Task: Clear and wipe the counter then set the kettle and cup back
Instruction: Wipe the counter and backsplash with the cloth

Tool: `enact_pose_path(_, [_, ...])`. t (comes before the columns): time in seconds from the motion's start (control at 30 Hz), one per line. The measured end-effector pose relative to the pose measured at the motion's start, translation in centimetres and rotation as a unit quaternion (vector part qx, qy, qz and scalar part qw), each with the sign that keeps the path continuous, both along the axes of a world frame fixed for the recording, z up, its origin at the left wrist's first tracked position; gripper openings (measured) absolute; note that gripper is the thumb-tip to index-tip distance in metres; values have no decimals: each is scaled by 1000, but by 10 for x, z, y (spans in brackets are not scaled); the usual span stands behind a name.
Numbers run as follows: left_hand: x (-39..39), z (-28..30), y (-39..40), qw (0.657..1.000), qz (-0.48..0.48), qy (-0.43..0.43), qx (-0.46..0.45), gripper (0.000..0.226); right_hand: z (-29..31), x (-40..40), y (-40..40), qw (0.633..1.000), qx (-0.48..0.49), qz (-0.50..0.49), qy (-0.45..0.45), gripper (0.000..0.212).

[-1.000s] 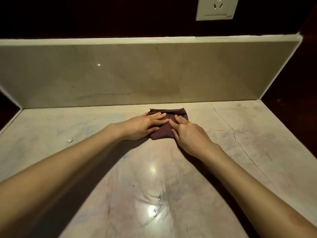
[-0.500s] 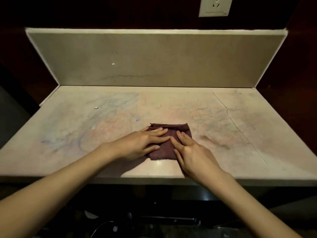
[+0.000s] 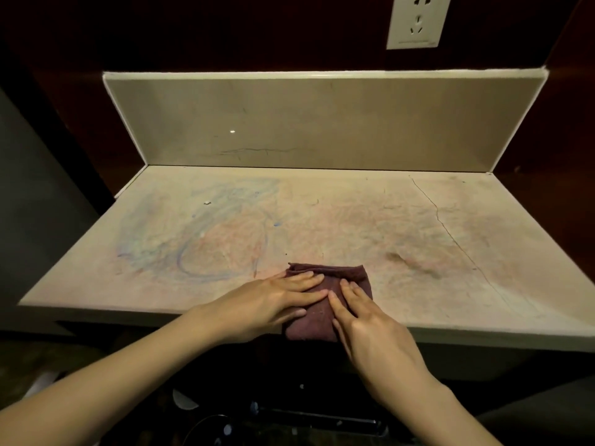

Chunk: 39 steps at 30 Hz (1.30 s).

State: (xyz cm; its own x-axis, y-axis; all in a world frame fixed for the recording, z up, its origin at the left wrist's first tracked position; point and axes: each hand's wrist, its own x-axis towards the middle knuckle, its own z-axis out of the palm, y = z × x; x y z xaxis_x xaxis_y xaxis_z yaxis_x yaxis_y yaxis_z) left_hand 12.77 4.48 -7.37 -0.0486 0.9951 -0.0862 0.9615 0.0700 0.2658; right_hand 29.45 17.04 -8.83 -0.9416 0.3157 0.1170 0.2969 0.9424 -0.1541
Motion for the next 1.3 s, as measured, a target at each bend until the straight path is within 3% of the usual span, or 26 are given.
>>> enact_pose_path(0.13, [-27, -6, 13, 999, -10, 49, -15, 67, -2, -28, 11, 1000, -3, -5, -22, 47])
enact_pose_path(0.23, [-57, -1, 27, 998, -9, 61, -23, 59, 0, -58, 22, 999, 2, -4, -37, 39])
enact_pose_path(0.37, [-107, 3, 50, 997, 5, 66, -48, 47, 3, -107, 42, 1000, 12, -16, 22, 39])
enact_pose_path(0.5, [-157, 4, 80, 997, 10, 59, -56, 47, 15, -153, 63, 1000, -1, -10, -29, 48])
enact_pose_path(0.77, [-228, 8, 134, 996, 5, 56, -72, 48, 17, -226, 107, 998, 7, -37, -50, 47])
enact_pose_path(1.07, [-259, 9, 162, 993, 10, 86, -80, 51, 23, -270, 140, 996, 1, -54, -68, 46])
enact_pose_path(1.3, [-249, 14, 160, 994, 27, 56, -88, 50, 22, -265, 133, 995, -6, -69, -67, 46])
